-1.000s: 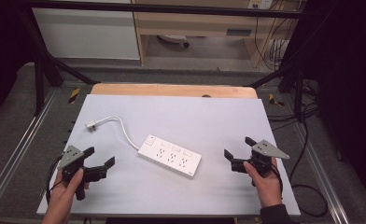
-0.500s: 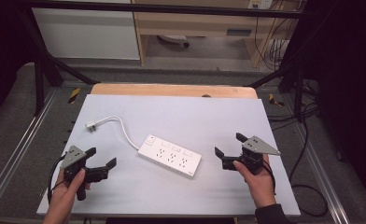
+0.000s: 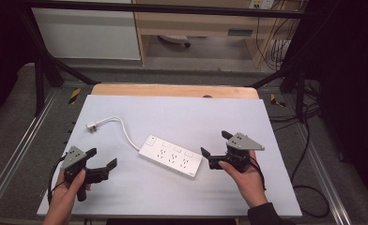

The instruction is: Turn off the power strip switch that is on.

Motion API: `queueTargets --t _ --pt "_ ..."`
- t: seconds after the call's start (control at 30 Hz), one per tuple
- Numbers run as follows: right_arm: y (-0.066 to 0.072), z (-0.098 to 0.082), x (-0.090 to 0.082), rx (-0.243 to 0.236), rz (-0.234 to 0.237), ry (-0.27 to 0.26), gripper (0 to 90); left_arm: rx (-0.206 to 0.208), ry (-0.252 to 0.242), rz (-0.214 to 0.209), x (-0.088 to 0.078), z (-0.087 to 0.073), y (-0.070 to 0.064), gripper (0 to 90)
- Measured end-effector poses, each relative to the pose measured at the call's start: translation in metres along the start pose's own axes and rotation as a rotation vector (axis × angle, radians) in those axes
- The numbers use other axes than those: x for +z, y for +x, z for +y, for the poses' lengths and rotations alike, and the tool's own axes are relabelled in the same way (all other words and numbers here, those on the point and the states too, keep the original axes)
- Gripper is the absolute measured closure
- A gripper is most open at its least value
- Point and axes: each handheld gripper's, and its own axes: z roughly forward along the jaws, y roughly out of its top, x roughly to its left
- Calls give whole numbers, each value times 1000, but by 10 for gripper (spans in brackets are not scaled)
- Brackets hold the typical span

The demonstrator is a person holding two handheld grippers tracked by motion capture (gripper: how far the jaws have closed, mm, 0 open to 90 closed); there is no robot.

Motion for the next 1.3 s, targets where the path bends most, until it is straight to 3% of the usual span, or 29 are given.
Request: queueTargets --t 0.3,0.6,0.8,0.83,0.87,0.93,1.03,1.07,1.17,1.3 --pt "10 9 14 -33 28 11 50 -4 -1 2 0 0 1 64" --pt "17 14 24 -33 45 19 82 -8 -1 4 -1 0 1 64" --pt "23 14 31 -36 88 36 334 -7 0 7 0 0 1 65" --pt "23 14 31 -36 88 36 334 -7 0 7 0 0 1 65" --pt "25 14 32 -49 100 46 436 -7 1 7 0 0 1 65" --pt "27 14 33 -53 118 48 551 -6 0 6 -1 0 1 64" --pt "30 15 34 -63 146 49 666 -8 0 5 -1 0 1 64" --pt "30 15 34 -63 146 49 666 -8 0 5 -1 0 1 65" --pt "34 15 37 -69 173 47 814 -8 -2 7 -1 0 1 64" --pt "36 14 43 -73 178 60 900 -6 -6 11 -1 1 1 64"
